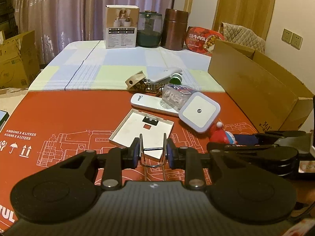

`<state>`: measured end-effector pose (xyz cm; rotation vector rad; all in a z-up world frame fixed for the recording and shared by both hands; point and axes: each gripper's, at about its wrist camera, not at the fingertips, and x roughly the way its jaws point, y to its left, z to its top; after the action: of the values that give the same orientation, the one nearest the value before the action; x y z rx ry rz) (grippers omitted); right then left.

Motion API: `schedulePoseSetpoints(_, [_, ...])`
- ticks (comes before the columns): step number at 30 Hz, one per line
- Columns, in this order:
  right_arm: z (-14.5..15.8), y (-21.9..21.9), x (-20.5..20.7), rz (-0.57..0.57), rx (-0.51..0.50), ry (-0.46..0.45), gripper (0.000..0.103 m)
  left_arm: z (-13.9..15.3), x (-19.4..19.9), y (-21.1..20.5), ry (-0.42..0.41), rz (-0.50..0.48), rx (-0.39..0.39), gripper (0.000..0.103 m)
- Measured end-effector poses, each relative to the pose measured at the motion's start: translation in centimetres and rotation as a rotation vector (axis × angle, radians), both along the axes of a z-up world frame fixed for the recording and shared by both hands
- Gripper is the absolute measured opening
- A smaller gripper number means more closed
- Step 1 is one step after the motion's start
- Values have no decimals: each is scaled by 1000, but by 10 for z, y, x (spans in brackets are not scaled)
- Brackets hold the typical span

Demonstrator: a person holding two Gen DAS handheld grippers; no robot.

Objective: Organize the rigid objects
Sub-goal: 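Grasp the wire stand with the left gripper while the right gripper grasps the cartoon figurine, then carry the wire stand and figurine into the cardboard box with both grippers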

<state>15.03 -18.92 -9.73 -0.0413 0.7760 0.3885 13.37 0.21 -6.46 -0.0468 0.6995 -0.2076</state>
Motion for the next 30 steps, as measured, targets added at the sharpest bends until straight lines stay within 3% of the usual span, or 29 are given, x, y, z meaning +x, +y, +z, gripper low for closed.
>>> schedulePoseSetpoints(3, [1, 5, -2, 7, -35, -21, 42, 0, 0, 1, 1, 2, -2, 23])
schedulePoseSetpoints(18, [32, -6, -24, 10, -57, -82, 42, 30, -10, -11, -62, -23, 2, 23])
schedulePoseSetpoints(24, [68, -18, -35, -3, -11, -147, 41, 59, -15, -23, -105, -46, 8, 23])
schedulePoseSetpoints(30, [131, -49, -33, -17, 64, -210, 41, 102, -10, -51, -161, -110, -10, 23])
